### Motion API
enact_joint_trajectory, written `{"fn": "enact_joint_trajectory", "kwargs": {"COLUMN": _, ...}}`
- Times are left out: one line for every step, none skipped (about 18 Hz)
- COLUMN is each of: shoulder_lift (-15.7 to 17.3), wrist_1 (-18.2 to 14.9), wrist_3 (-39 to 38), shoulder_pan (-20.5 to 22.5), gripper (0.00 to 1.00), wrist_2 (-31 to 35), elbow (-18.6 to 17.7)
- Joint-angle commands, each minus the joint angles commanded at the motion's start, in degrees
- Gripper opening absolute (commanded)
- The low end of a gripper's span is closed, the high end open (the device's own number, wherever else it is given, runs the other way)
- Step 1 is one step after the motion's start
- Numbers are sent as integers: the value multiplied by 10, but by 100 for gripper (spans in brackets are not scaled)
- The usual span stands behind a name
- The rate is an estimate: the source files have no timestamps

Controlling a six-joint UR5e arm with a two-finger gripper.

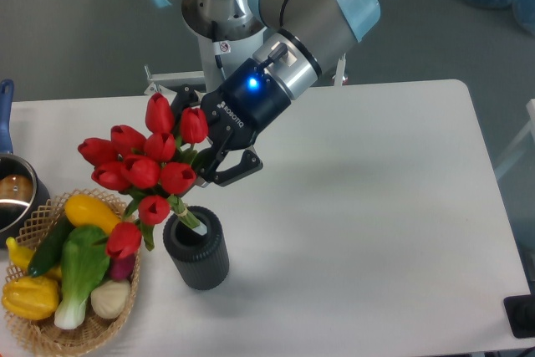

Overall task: Pick up the flowers from the vase
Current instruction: 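Lift the gripped tulips upward, drawing the stems out of the vase, then raise the tulip bouquet clear of the vase and carry it away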

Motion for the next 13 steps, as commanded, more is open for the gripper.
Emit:
{"fn": "enact_joint_trajectory", "kwargs": {"shoulder_lift": 0, "wrist_1": 0, "wrist_3": 0, "shoulder_pan": 1, "gripper": 51, "wrist_2": -4, "elbow": 2}}
{"fn": "enact_joint_trajectory", "kwargs": {"shoulder_lift": 1, "wrist_1": 0, "wrist_3": 0, "shoulder_pan": 0, "gripper": 51, "wrist_2": -8, "elbow": 2}}
{"fn": "enact_joint_trajectory", "kwargs": {"shoulder_lift": 4, "wrist_1": -1, "wrist_3": -2, "shoulder_pan": 0, "gripper": 51, "wrist_2": -10, "elbow": 3}}
{"fn": "enact_joint_trajectory", "kwargs": {"shoulder_lift": 8, "wrist_1": 0, "wrist_3": -6, "shoulder_pan": 0, "gripper": 51, "wrist_2": -10, "elbow": 3}}
{"fn": "enact_joint_trajectory", "kwargs": {"shoulder_lift": 9, "wrist_1": 0, "wrist_3": -9, "shoulder_pan": -1, "gripper": 49, "wrist_2": -11, "elbow": 4}}
{"fn": "enact_joint_trajectory", "kwargs": {"shoulder_lift": 9, "wrist_1": 0, "wrist_3": -11, "shoulder_pan": -1, "gripper": 49, "wrist_2": -11, "elbow": 6}}
{"fn": "enact_joint_trajectory", "kwargs": {"shoulder_lift": 9, "wrist_1": 0, "wrist_3": -14, "shoulder_pan": -2, "gripper": 49, "wrist_2": -11, "elbow": 10}}
{"fn": "enact_joint_trajectory", "kwargs": {"shoulder_lift": 9, "wrist_1": 0, "wrist_3": -18, "shoulder_pan": -3, "gripper": 49, "wrist_2": -11, "elbow": 12}}
{"fn": "enact_joint_trajectory", "kwargs": {"shoulder_lift": 9, "wrist_1": 0, "wrist_3": -23, "shoulder_pan": -4, "gripper": 49, "wrist_2": -12, "elbow": 14}}
{"fn": "enact_joint_trajectory", "kwargs": {"shoulder_lift": 9, "wrist_1": 0, "wrist_3": -23, "shoulder_pan": -4, "gripper": 49, "wrist_2": -12, "elbow": 14}}
{"fn": "enact_joint_trajectory", "kwargs": {"shoulder_lift": 9, "wrist_1": 0, "wrist_3": -24, "shoulder_pan": -4, "gripper": 49, "wrist_2": -12, "elbow": 15}}
{"fn": "enact_joint_trajectory", "kwargs": {"shoulder_lift": 9, "wrist_1": 0, "wrist_3": -25, "shoulder_pan": -4, "gripper": 49, "wrist_2": -15, "elbow": 15}}
{"fn": "enact_joint_trajectory", "kwargs": {"shoulder_lift": 9, "wrist_1": 0, "wrist_3": -26, "shoulder_pan": -3, "gripper": 49, "wrist_2": -18, "elbow": 16}}
